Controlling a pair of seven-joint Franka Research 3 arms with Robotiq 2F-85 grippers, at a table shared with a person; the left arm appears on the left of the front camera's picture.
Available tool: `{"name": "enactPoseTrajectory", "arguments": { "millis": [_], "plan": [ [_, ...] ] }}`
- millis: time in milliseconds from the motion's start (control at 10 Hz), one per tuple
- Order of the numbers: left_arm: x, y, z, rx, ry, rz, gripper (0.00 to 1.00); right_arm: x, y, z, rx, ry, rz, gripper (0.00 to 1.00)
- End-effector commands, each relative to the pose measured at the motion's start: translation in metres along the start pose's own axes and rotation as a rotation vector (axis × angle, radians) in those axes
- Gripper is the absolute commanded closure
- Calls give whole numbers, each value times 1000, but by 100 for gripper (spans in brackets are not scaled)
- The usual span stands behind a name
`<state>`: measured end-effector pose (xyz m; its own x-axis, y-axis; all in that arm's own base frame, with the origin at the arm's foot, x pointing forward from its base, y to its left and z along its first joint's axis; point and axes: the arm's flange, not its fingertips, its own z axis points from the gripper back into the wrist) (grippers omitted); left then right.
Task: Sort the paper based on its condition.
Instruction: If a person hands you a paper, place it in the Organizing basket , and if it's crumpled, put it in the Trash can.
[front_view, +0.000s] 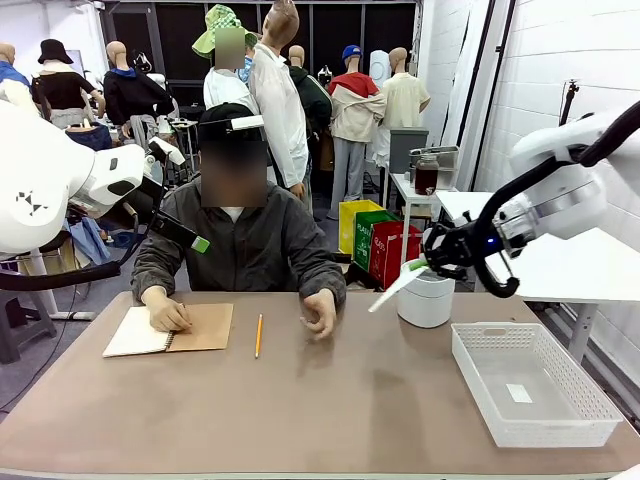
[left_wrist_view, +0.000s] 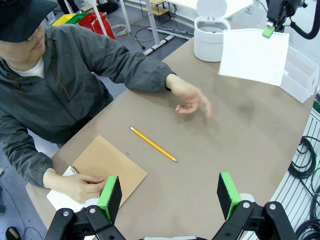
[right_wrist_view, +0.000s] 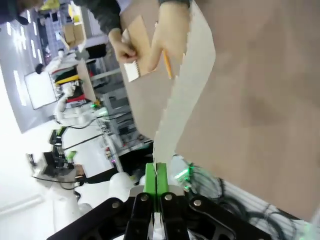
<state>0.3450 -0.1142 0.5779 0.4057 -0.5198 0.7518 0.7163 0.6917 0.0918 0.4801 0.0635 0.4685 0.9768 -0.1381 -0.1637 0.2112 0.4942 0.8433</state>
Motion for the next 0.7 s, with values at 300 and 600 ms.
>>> {"name": "enactPoseTrajectory", "arguments": {
  "millis": [300,600],
  "plan": [
    [0,1,1,-7,5,4,0,-25,-41,65,-167,-69,163,100],
    [0,1,1,-7,5,4,0,-41,-67,98,-223,-121,171,100]
  ]
}}
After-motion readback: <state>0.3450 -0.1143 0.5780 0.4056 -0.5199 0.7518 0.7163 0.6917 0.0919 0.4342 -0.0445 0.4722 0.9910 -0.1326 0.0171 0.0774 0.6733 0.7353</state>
